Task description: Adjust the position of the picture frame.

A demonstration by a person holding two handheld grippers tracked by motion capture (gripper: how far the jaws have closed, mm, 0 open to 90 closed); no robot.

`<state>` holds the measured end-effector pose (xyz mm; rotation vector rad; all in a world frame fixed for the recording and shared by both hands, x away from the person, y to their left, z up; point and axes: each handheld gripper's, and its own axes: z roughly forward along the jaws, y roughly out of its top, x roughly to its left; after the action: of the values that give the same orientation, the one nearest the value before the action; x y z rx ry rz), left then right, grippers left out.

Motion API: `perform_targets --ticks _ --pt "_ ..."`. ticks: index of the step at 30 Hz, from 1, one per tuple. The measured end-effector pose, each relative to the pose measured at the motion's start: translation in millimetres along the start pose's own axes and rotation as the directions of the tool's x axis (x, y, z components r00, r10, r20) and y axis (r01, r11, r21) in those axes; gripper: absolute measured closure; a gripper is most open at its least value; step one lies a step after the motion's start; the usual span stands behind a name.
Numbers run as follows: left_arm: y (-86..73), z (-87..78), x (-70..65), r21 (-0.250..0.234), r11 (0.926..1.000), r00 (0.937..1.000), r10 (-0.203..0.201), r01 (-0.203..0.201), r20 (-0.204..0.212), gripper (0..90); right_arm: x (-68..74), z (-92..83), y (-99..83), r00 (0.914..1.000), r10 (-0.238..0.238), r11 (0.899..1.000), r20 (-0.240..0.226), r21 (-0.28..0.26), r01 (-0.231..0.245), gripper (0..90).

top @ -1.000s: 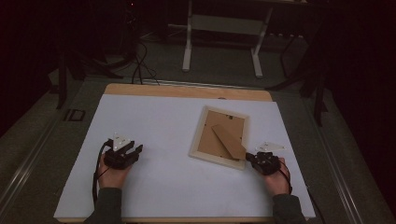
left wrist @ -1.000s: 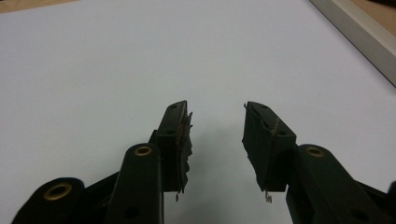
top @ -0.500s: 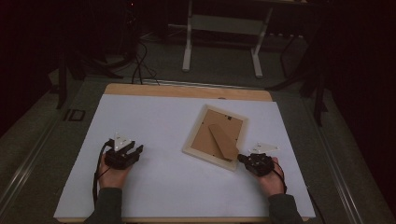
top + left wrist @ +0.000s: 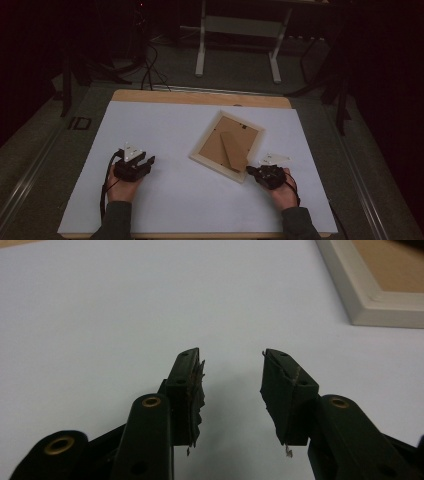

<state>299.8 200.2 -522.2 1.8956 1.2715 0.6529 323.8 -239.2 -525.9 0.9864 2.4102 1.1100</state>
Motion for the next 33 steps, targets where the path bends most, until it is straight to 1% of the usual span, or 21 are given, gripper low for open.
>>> perform_targets --ticks 3,6,8,9,15,19,21,24,26,29,33 --pt "0.1 0.4 -0.8 0.001 1.0 1.0 0.003 -0.003 0.003 59.9 5.9 5.2 3.6 0.9997 -0.02 1.0 -0.013 0.003 0.02 90.0" --pt "0.0 1.3 -1.2 0.003 1.0 1.0 0.005 -0.005 0.003 59.9 10.8 9.9 7.2 0.9991 -0.035 0.999 -0.026 0.005 0.035 90.0" --pt "0.0 2.0 -2.0 0.004 1.0 1.0 0.008 -0.008 0.003 59.9 12.3 11.2 8.5 0.9988 -0.036 0.999 -0.033 0.006 0.036 90.0" --pt "0.0 2.3 -2.3 0.005 1.0 1.0 0.007 -0.008 0.006 59.8 14.8 14.0 10.8 0.9982 -0.046 0.999 -0.039 0.007 0.046 90.0" --pt "0.3 4.3 -5.7 0.011 0.9997 0.9996 0.02 -0.02 0.022 62.0 20.6 23.6 17.7 0.996 -0.049 0.999 -0.074 -0.001 0.049 90.0" --pt "0.5 5.3 -6.0 0.014 0.9997 0.9995 0.018 -0.018 0.026 61.9 26.5 31.8 24.8 0.9934 -0.059 0.998 -0.098 0.003 0.06 90.0" --pt "0.5 5.8 -5.6 0.012 0.9998 0.9996 0.014 -0.014 0.027 61.6 30.9 37.8 30.1 0.991 -0.074 0.997 -0.112 0.006 0.075 90.0" --pt "0.6 6.3 -5.6 0.013 0.9998 0.9994 0.016 -0.017 0.029 61.0 36.9 46.1 37.6 0.9884 -0.094 0.995 -0.119 0.013 0.097 90.0" --pt "0.9 6.0 -5.5 0.011 0.9998 0.9994 0.014 -0.014 0.032 60.7 41.4 53.0 44.1 0.9865 -0.1 0.995 -0.129 0.016 0.103 90.0" --pt "1.0 5.9 -4.3 0.009 0.9999 0.9994 0.005 -0.006 0.033 60.6 45.5 61.2 51.4 0.9835 -0.113 0.993 -0.141 0.021 0.117 90.0" --pt "1.1 5.6 -2.7 0.004 1.0 0.9994 -0.005 0.005 0.034 60.3 50.0 72.5 60.5 0.9802 -0.12 0.992 -0.158 0.02 0.124 90.0"
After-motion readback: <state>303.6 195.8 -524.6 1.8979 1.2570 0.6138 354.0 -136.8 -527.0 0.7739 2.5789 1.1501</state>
